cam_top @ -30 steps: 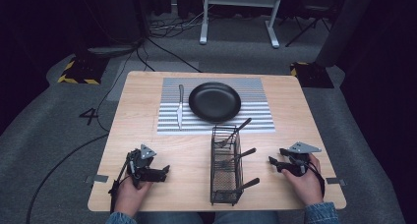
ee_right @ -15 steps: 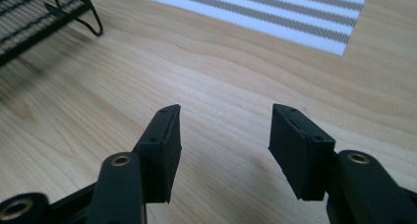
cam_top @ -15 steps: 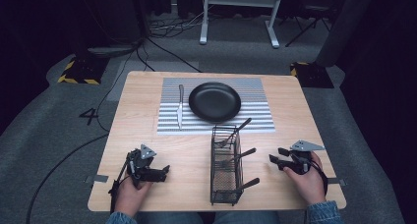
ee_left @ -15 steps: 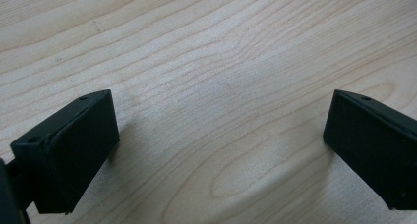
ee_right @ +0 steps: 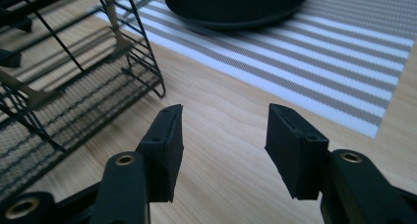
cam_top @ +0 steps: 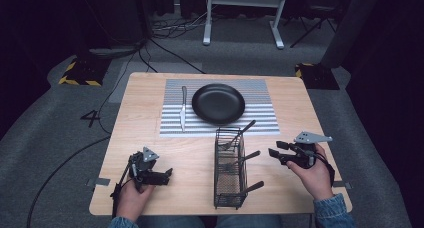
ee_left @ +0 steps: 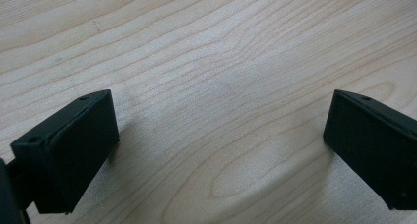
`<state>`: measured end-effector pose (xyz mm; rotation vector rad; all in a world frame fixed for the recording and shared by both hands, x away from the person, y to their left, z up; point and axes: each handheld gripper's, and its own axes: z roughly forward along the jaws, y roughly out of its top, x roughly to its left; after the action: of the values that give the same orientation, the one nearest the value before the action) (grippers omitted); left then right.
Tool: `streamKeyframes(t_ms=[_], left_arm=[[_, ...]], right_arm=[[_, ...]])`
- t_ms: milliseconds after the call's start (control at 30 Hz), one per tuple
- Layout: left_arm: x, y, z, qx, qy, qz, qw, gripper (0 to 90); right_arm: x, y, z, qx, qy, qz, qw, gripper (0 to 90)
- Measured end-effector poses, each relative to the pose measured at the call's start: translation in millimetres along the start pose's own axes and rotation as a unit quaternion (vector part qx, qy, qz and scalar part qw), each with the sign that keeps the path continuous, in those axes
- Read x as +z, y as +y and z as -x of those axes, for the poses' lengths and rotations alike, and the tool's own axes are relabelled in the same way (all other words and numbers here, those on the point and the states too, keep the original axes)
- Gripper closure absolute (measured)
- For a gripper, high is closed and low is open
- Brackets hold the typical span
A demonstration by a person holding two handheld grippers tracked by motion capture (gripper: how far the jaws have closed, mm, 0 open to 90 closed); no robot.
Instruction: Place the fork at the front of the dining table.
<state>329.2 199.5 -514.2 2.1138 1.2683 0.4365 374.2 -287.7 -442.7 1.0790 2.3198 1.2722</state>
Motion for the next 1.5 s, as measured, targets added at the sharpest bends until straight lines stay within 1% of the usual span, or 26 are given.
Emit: streamKeyframes(t_ms=[133, 300, 333, 400, 600, 800, 1000, 1100, 1233, 1367, 1500], left_arm=[[0.0, 0.0, 0.0, 0.000, 0.000, 0.000, 1.0000, 0.4], [0.0, 0.0, 0.0, 0.000, 0.000, 0.000, 1.0000, 0.4], [0.0, 0.0, 0.0, 0.000, 0.000, 0.000, 1.0000, 0.4], [0.0, 0.0, 0.0, 0.000, 0.000, 0.000, 1.0000, 0.4], [0.0, 0.0, 0.0, 0.000, 0.000, 0.000, 1.0000, 0.4], [0.0, 0.0, 0.0, 0.000, 0.000, 0.000, 1.0000, 0.4], [0.0, 0.0, 0.0, 0.000, 0.000, 0.000, 1.0000, 0.4], [0.0, 0.0, 0.0, 0.000, 0.000, 0.000, 1.0000, 0.4], [0.0, 0.0, 0.0, 0.000, 0.000, 0.000, 1.0000, 0.4], [0.0, 0.0, 0.0, 0.000, 0.000, 0.000, 1.0000, 0.4], [0.0, 0.0, 0.0, 0.000, 0.000, 0.000, 1.0000, 0.4]], right_arm=[[-3.5, 14.7, -5.4, -0.009, 0.007, 0.011, 0.9999, 48.7], [-7.5, 30.9, -12.1, -0.014, 0.020, 0.020, 0.9995, 49.1], [-9.1, 37.5, -15.0, -0.016, 0.026, 0.025, 0.9992, 49.1], [-10.0, 41.0, -16.4, -0.018, 0.028, 0.027, 0.9991, 49.1], [-10.7, 59.7, -26.1, -0.028, 0.054, 0.041, 0.9973, 49.2], [-3.3, 71.8, -30.3, -0.033, 0.063, 0.044, 0.9965, 49.7], [7.0, 82.2, -34.8, -0.040, 0.072, 0.041, 0.9958, 50.2], [10.8, 84.2, -35.5, -0.041, 0.074, 0.039, 0.9957, 50.5], [21.1, 86.6, -36.5, -0.041, 0.080, 0.030, 0.9955, 51.7], [32.2, 87.2, -35.7, -0.040, 0.087, 0.019, 0.9952, 56.9], [39.4, 86.7, -35.3, -0.035, 0.096, 0.008, 0.9947, 65.3]])
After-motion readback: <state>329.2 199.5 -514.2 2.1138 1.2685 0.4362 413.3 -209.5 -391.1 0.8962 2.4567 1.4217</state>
